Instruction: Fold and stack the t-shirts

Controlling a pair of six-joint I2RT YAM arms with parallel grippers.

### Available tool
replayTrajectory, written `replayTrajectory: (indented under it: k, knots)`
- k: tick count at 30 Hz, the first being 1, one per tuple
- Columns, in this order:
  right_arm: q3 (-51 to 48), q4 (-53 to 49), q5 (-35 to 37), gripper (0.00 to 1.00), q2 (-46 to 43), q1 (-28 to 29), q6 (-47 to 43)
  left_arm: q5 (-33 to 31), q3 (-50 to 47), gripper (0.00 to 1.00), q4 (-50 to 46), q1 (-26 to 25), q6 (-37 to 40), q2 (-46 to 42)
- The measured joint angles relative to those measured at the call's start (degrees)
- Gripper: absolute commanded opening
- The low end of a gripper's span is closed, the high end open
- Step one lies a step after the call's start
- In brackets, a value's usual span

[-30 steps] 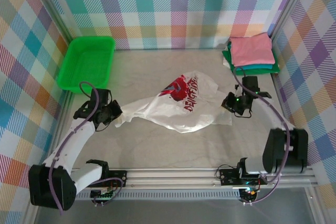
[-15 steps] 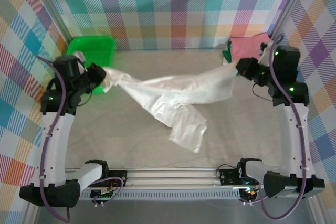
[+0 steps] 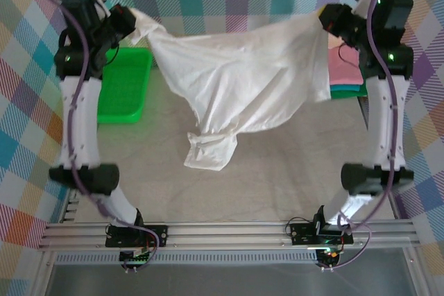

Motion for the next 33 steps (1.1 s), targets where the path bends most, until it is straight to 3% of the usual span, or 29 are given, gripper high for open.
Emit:
replayTrajectory:
  k: [4, 7, 10, 15, 16, 20, 25, 29, 31, 32, 33]
  knots:
    - [19.54, 1.01, -3.19, 0.0, 14.05, 0.0, 3.08, 1.75, 22.56, 0.0, -0.61, 0.0, -0.92, 15.93]
    - [28.76, 0.94, -4.9, 0.0, 19.91, 0.0, 4.92, 2.54, 26.8, 0.0, 0.33, 0.0, -1.75, 17.94]
    - [26.99, 1.7, -6.91, 0.0, 18.69, 0.0, 5.62, 3.43, 24.85, 0.0, 1.57, 0.0, -1.7, 14.21]
    - [9.01, 4.68, -9.79, 0.0, 5.68, 0.0, 4.85, 5.44, 17.57, 0.0, 1.36, -1.53, 1.44, -0.33]
    - [3.26, 6.32, -10.08, 0.0, 1.9, 0.0, 4.63, 5.49, 12.74, 0.0, 1.92, -2.6, 2.43, -5.22]
    - [-26.62, 13.64, -9.64, 0.0, -17.49, 0.0, 4.0, 5.51, -22.29, 0.0, 9.49, -10.1, 4.94, -33.29]
    - [-58.73, 19.26, -8.15, 0.0, -34.95, 0.0, 2.71, 3.69, -60.54, 0.0, 17.59, -12.79, 2.58, -58.93]
    - [-81.64, 19.58, -4.94, 0.14, -40.92, 0.0, 0.9, 1.66, -92.87, 0.0, 16.7, -14.75, -3.41, -68.26]
    - [-90.42, 18.05, -3.74, 0.29, -42.34, 0.0, 0.52, 0.59, -105.39, 0.0, 10.64, -15.82, -7.76, -73.07]
    - [-93.98, 16.48, -3.13, 0.36, -43.3, 0.0, 0.57, 0.15, -109.92, 0.05, 5.31, -16.5, -10.32, -78.12]
    - [-96.54, 14.58, -2.71, 0.41, -44.7, 0.0, 0.66, -0.31, -112.37, 0.27, 0.63, -17.16, -12.55, -84.63]
